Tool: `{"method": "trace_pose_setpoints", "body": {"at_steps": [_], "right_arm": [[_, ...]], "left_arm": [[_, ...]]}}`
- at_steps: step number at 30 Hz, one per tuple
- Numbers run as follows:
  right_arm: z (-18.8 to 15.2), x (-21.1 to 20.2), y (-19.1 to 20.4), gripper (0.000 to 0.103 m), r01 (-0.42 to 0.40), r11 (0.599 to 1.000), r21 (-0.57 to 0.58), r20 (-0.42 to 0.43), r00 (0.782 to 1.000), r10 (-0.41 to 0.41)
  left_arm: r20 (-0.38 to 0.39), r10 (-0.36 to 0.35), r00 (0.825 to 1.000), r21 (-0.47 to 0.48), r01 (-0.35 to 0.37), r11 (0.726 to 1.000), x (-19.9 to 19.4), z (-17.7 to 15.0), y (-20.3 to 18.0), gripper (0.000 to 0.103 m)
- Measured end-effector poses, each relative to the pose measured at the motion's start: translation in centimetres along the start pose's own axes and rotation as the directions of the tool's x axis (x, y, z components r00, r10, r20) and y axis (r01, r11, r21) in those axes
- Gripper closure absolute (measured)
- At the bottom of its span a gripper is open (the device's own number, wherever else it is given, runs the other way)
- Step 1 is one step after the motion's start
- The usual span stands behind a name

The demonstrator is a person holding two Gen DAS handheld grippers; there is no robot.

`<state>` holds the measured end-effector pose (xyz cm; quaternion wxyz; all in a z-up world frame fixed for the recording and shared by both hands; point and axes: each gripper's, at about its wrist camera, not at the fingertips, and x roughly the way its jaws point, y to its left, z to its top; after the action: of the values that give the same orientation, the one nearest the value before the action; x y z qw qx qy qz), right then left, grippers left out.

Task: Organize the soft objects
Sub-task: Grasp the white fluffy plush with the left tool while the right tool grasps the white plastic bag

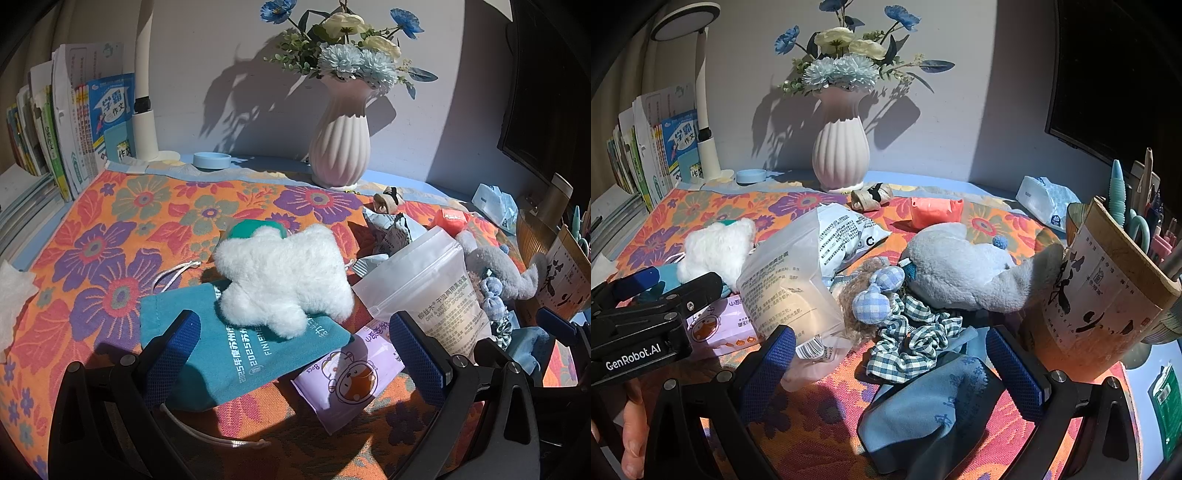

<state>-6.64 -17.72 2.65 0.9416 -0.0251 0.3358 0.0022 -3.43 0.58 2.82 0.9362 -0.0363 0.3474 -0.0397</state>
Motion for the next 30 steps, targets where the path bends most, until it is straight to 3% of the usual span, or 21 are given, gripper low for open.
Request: {"method": "trace_pose_setpoints", "body": {"at_steps": [3, 7, 15, 22, 27, 30], "right_arm": [[0.0, 0.1, -0.1, 0.0, 0.002, 1.0, 0.007, -0.003, 1.0, -0.002], [0.1, 0.0, -0.6, 0.0, -0.006, 1.0, 0.025, -0.003, 1.0, 0.006], [1.3, -1.2, 0.0, 0.0, -0.103, 0.994, 0.027, 0.0, 0.995, 0.103], [2.4, -0.6, 3.0, 0.0, -0.116, 0.991, -0.064, -0.016, 0.993, 0.116], [2.6, 0.9, 4.1, 0.0, -0.151, 0.985, -0.087, -0.053, 0.988, 0.146], [2.3, 1.7, 4.8, 0.0, -0.129, 0.985, -0.114, -0.062, 0.991, 0.122]], "left_arm": [[0.023, 0.015, 1.0, -0.032, -0.014, 0.999, -0.6, 0.0, 0.5, 0.001], [0.0, -0.04, 0.999, -0.072, 0.04, 0.997, -2.0, -0.1, 2.5, 0.001], [-0.06, 0.031, 0.998, -0.045, -0.034, 0.998, -2.6, 1.8, 6.6, 0.001], [-0.099, -0.055, 0.994, -0.057, 0.05, 0.997, -0.1, 3.6, 4.3, 0.001], [-0.154, -0.05, 0.987, -0.037, 0.045, 0.998, 2.8, 4.1, 2.9, 0.007], [-0.169, -0.062, 0.984, -0.048, 0.054, 0.997, 3.9, 4.2, 2.6, 0.008]]}}
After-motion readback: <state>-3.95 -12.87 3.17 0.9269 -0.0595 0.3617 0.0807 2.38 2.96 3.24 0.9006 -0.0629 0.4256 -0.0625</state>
